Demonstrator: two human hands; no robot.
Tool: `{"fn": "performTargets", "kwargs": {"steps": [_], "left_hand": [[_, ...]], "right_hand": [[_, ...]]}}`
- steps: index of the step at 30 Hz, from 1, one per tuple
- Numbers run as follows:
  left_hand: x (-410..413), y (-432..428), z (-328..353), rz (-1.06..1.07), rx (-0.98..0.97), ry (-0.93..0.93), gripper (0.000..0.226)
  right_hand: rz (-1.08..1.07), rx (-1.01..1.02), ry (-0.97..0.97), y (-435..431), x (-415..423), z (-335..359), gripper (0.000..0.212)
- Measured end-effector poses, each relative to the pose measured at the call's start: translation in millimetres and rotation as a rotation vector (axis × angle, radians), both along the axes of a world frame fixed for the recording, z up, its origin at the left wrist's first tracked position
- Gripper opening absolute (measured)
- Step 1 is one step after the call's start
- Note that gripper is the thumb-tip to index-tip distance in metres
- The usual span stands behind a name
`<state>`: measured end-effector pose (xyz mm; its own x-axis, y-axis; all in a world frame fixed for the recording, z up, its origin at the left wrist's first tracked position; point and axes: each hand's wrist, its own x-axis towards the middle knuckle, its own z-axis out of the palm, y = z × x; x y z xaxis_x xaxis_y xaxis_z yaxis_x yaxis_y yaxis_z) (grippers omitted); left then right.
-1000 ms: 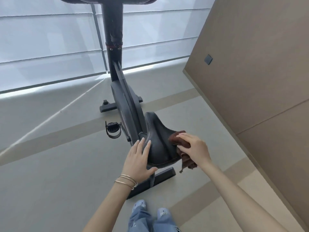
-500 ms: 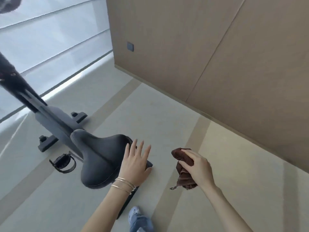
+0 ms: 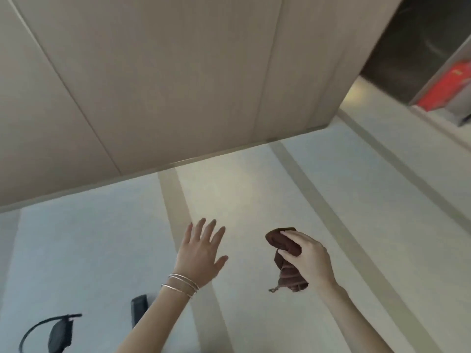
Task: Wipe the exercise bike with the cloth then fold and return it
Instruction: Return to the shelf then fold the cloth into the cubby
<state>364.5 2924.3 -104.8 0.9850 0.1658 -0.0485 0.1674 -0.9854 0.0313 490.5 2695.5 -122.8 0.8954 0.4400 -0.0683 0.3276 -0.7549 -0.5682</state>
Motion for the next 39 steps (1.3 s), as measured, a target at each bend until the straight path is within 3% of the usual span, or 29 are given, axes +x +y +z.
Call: {"fn": "performTargets", "kwargs": {"steps": [9, 16, 22, 34, 39], "left_hand": [[141.7, -199.6, -17.9, -0.399, -0.007, 0.018, 0.066], [196.8, -318.3, -27.2, -0.655, -0.046, 0.040, 0.065], [248.5, -377.3, -28.4, -0.875, -0.039, 0.100, 0.064], [353.2, -496.4, -10.8, -1.348, -0.053, 0.103, 0.065], [362.7, -547.8, -12.4, -1.426, -0.036, 0.086, 0.066]], "right_hand": [[-0.268, -0.129, -0.122, -217.3, 33.8, 1.2, 0.040], [-0.549, 0.143, -0.098, -335.4, 38.2, -1.3, 0.035], [-0.830, 0.258, -0.111, -388.8, 35.2, 0.9, 0.037], [-1.251, 0.215, -0.168, -444.9, 34.5, 24.5, 0.037], [-1.365, 0.171, -0.183, -479.1, 25.3, 24.5, 0.037]]}}
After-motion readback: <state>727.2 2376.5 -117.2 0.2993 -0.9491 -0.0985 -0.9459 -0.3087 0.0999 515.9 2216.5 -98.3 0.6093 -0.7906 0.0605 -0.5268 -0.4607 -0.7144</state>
